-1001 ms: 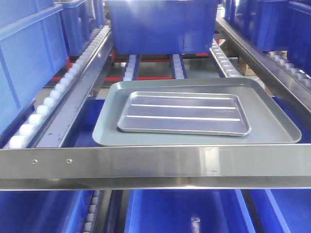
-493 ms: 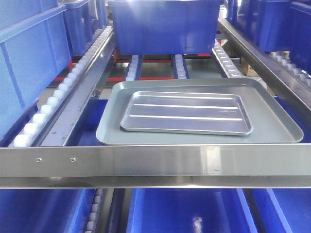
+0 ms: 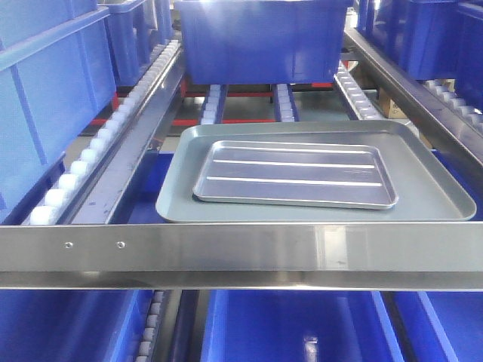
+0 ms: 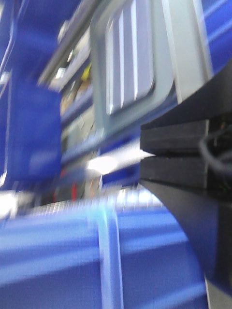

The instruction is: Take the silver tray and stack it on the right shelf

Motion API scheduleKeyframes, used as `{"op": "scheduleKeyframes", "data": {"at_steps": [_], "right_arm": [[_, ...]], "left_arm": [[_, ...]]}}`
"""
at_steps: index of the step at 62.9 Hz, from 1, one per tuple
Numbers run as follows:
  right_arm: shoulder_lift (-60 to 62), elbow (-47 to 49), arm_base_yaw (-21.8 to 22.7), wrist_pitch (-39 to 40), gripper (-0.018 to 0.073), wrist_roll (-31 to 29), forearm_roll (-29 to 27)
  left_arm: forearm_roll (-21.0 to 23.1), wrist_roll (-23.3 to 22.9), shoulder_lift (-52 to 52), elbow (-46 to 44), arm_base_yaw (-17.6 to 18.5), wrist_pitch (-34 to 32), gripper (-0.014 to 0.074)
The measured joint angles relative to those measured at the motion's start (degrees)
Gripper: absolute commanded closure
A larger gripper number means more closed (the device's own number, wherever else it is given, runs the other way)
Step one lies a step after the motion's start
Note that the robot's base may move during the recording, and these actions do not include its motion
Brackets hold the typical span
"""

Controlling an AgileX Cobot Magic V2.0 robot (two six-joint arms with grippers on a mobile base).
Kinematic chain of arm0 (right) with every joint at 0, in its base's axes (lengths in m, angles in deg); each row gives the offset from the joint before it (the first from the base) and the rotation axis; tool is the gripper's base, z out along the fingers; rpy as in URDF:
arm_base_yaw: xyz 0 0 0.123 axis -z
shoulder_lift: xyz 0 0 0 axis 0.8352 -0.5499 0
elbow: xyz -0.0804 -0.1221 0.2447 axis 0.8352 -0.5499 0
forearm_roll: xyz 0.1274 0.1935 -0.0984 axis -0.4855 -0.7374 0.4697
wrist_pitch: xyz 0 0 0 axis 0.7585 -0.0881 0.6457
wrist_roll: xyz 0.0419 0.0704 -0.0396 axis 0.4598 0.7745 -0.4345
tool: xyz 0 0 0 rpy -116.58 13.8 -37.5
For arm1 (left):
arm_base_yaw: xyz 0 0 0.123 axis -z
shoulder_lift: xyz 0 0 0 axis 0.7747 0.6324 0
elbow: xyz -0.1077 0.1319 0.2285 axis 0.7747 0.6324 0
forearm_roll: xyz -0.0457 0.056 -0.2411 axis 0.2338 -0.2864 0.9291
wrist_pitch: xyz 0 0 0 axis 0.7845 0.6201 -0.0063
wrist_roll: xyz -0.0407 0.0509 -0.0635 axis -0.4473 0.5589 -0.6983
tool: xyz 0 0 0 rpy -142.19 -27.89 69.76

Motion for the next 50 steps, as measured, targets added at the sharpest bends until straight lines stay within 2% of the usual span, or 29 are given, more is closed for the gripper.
{"op": "scheduleKeyframes", "data": {"at_steps": [7, 20, 26, 50], "right_arm": [[0.0, 0.0, 0.0, 0.0, 0.0503, 0.0, 0.0], [0.0, 0.0, 0.0, 0.0, 0.0503, 0.0, 0.0], [0.0, 0.0, 0.0, 0.0, 0.0503, 0.0, 0.0], [0.0, 0.0, 0.0, 0.0, 0.0503, 0.0, 0.0]], "left_arm": [[-1.9, -0.1, -1.8, 2.8, -6.4, -4.6, 0.0697], [-3.4, -1.6, -2.4, 2.9, -13.5, -6.2, 0.0697], [-3.5, -1.6, -2.4, 3.0, -14.7, -6.4, 0.0697], [-3.5, -1.7, -2.4, 3.0, -14.7, -6.4, 0.0697]]}}
